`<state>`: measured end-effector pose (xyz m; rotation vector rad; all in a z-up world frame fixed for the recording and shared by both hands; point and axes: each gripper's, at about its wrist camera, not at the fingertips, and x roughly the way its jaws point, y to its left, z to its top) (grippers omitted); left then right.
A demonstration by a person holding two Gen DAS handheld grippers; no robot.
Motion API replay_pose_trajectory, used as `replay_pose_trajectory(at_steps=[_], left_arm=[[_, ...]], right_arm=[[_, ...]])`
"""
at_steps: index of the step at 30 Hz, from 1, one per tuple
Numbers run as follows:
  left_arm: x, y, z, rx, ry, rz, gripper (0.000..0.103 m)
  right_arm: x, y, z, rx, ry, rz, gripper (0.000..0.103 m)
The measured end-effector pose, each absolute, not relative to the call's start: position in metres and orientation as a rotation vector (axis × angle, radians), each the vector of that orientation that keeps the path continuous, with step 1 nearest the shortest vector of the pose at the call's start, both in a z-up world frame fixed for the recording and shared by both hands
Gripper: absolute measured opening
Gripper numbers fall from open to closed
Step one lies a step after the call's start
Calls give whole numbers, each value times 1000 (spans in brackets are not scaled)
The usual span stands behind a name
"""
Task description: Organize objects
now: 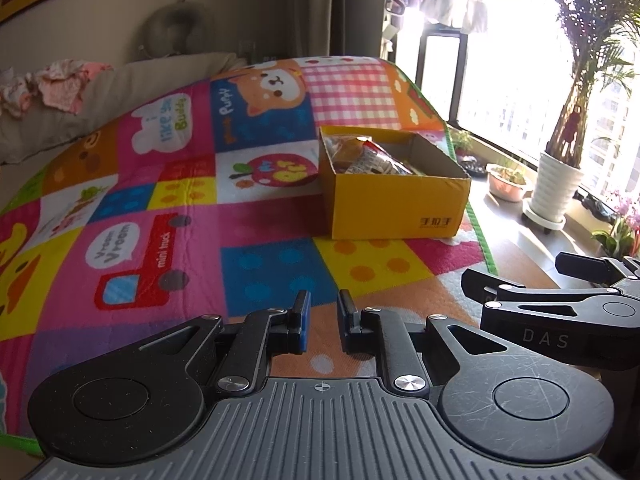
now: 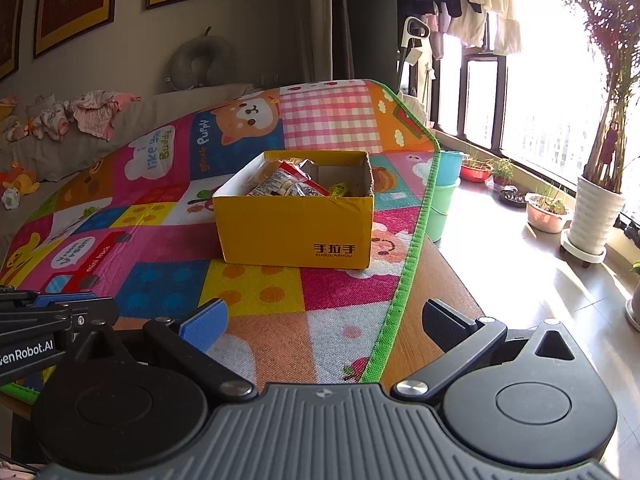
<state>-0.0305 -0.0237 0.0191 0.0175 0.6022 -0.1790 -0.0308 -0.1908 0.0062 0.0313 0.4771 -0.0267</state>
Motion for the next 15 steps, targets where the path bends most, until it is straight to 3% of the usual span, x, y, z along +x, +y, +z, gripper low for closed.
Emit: replay_pose_trajectory(at_steps=[15], left_arm=[[-14,-23,18,36,581,-168,17]], right_arm=[[-18,-194,1,14,503,-16,103]])
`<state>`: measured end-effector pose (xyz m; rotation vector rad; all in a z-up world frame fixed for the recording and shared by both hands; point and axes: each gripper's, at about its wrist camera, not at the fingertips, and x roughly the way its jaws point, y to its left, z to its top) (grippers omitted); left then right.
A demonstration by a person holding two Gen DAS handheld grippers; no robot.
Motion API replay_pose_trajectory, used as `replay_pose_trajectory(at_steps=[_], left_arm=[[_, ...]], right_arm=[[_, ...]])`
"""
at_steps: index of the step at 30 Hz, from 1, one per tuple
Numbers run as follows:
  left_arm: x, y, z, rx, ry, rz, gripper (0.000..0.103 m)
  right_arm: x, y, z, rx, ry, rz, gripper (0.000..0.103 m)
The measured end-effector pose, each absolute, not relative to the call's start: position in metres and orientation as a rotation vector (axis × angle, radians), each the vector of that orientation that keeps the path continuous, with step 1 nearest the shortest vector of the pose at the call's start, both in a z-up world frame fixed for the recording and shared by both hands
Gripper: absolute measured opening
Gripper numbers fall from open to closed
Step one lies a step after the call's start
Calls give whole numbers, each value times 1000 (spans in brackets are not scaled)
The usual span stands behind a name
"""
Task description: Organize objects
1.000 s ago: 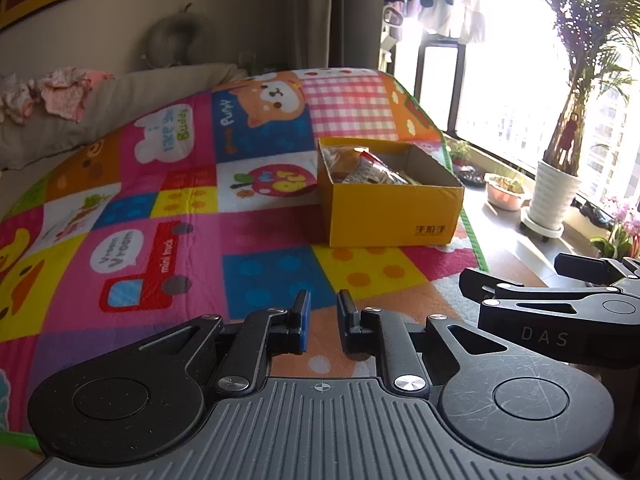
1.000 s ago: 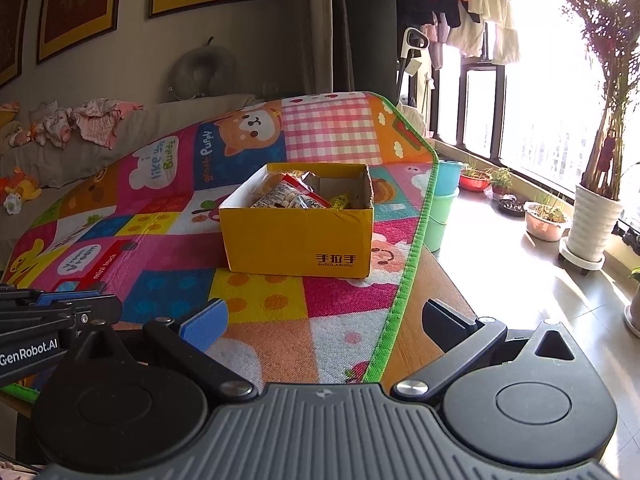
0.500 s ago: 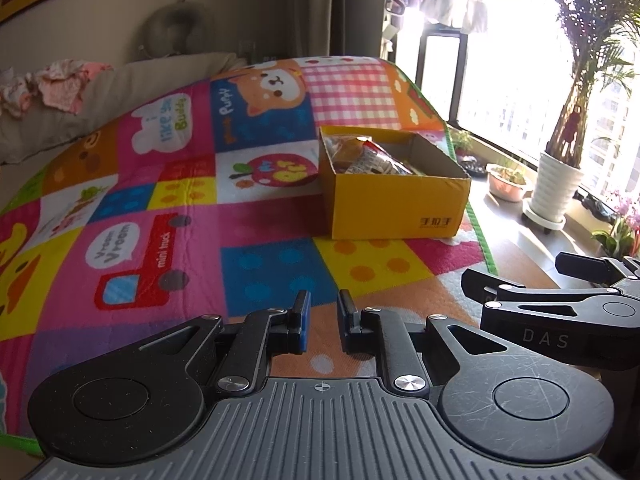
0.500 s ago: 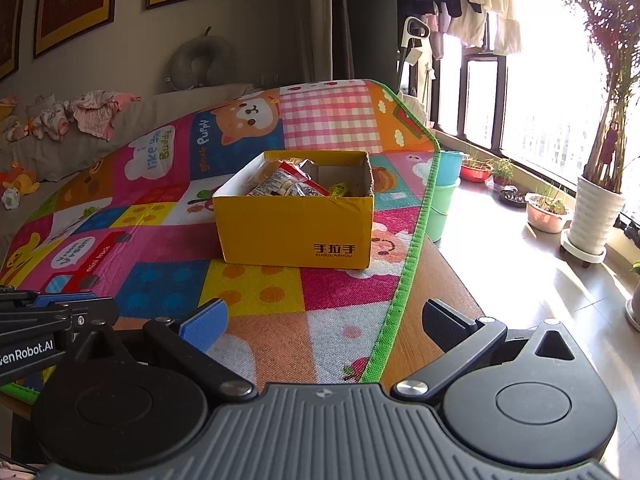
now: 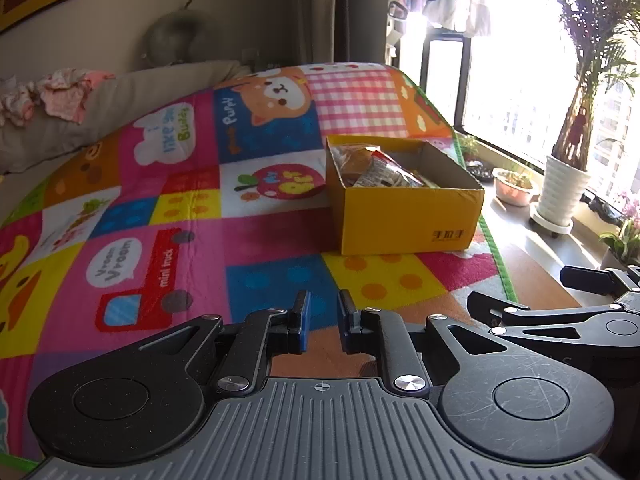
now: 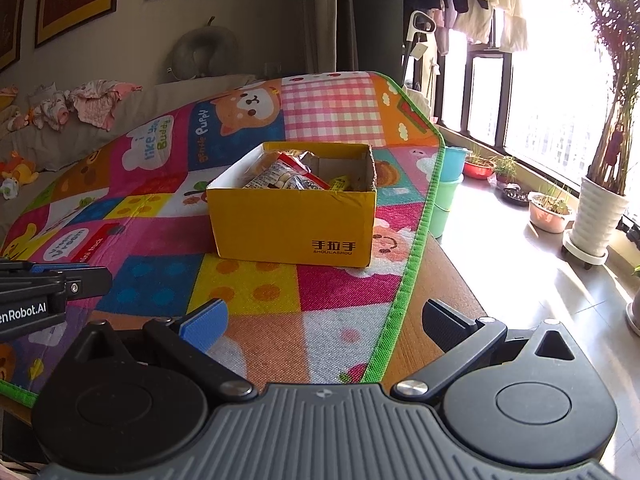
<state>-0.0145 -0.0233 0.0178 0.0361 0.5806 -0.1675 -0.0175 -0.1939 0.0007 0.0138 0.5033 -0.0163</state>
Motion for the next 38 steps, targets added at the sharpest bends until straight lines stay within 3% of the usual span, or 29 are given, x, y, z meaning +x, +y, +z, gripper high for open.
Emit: replay_pose_trajectory(at_steps=[38], left_arm=[[0,-18,6,14,663,-186,17]], right_arm=[[-6,-198,-3,16,515,-7,103]])
